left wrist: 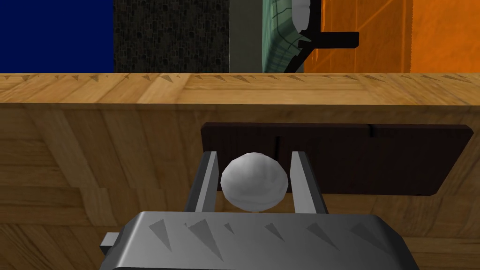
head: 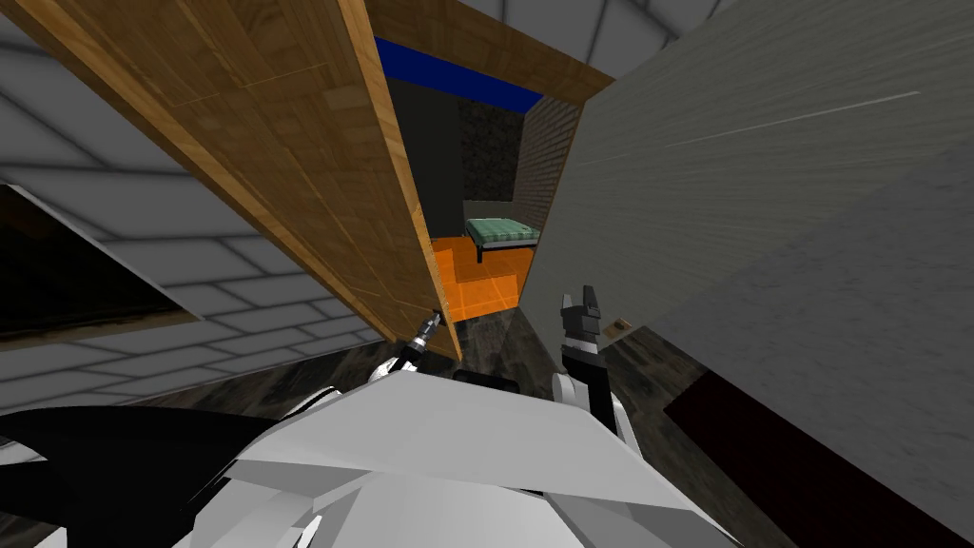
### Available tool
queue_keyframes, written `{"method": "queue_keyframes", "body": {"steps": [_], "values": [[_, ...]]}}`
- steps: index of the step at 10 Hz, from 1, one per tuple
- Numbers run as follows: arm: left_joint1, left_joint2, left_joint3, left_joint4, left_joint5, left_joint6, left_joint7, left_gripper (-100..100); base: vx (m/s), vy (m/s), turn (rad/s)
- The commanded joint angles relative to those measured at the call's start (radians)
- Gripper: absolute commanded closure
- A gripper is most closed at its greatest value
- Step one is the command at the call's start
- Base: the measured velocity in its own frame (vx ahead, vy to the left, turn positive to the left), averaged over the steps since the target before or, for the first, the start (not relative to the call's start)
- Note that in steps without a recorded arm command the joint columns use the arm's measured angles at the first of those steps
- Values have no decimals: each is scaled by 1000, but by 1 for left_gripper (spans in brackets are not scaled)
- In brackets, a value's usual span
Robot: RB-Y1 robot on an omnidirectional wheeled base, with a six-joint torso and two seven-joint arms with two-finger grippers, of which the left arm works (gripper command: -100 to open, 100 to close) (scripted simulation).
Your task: Pull the door open
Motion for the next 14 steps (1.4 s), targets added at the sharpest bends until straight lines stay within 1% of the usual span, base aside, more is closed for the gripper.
{"method": "queue_keyframes", "body": {"steps": [1, 2, 3, 5, 6, 7, 10, 14], "values": [[8, -2, -15, -34, 4, 24, -6, 100, -105, 50, -31], [8, -2, -15, -34, 4, 24, -6, 100, -31, 13, 7], [-24, -1, -39, -15, 20, 31, -14, 100, -68, 64, -2], [-55, -1, -62, 4, 35, 38, -21, 100, -123, 137, -64], [-49, -2, -58, 3, 30, 36, -15, 100, -38, 52, -53], [-53, -6, -50, 9, 23, 35, -14, 100, -128, 33, -214], [-55, -10, -21, 19, 10, 36, -11, 100, -221, 76, -242], [-58, -16, 24, 34, -10, 36, -7, 100, -226, 117, -257]]}}
